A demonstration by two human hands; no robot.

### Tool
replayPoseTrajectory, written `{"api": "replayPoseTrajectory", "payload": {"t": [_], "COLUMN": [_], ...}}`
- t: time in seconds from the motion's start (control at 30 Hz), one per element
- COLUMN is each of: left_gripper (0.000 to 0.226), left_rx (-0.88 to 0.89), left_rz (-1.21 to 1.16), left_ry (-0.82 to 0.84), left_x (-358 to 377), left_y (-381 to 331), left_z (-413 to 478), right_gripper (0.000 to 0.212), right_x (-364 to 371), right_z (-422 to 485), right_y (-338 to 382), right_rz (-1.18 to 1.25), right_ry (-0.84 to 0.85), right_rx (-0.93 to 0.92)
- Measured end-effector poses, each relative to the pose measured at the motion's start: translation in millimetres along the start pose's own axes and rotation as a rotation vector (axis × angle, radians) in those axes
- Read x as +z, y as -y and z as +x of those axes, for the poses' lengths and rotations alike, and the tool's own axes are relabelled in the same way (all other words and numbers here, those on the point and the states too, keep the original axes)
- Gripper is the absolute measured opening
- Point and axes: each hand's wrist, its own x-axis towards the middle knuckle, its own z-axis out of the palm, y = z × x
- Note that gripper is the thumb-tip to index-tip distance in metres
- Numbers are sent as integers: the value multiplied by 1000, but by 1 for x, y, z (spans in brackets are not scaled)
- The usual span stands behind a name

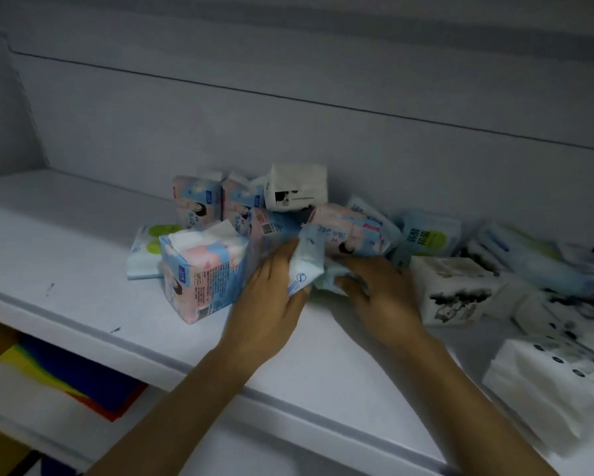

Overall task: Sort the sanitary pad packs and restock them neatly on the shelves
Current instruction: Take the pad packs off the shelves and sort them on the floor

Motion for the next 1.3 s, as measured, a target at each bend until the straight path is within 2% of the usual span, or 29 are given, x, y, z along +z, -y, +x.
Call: {"api": "replayPoseTrajectory", "payload": {"t": [0.03,0.1,0.17,0.3,0.4,0.47,0.57,0.63,0.7,0.73,0.87,0.97,1.07,1.2,1.3], "left_gripper": [52,55,55,54,53,64,76,61,36,32,63,70,66,63,64], "left_rx": [-39,-76,-59,-66,-233,-326,-413,-468,-463,-443,-393,-479,-602,-691,-780], "left_rz": [-41,-89,-72,24,-163,-358,-422,-516,-550,-530,-434,-687,-774,-797,-800], "left_ry": [-14,-13,17,37,-89,-168,-223,-249,-251,-259,-392,-326,-186,-231,-279], "left_x": [-3,-9,-12,-13,-4,5,4,-4,-13,-16,-34,-48,-54,-63,-94], "left_y": [-4,-10,-17,-27,-53,-80,-114,-133,-154,-163,-187,-196,-197,-191,-184], "left_z": [-1,-2,-4,-6,-20,-34,-62,-85,-112,-126,-171,-197,-224,-267,-303], "right_gripper": [30,21,30,33,23,20,33,48,59,62,52,40,46,73,66], "right_x": [-7,-18,-21,-14,-13,-19,-36,-49,-61,-67,-89,-100,-107,-99,-76], "right_z": [-2,-3,-2,-4,-12,-32,-76,-104,-127,-137,-178,-210,-237,-262,-280], "right_y": [-3,-6,-5,3,25,46,67,71,76,80,104,122,136,156,187], "right_rz": [21,213,383,429,523,667,840,900,879,865,912,1080,1171,1083,975], "right_ry": [-37,-140,-261,-277,-153,-66,26,66,64,45,41,113,213,411,486], "right_rx": [58,239,365,383,340,217,144,120,121,136,217,231,284,306,313]}}
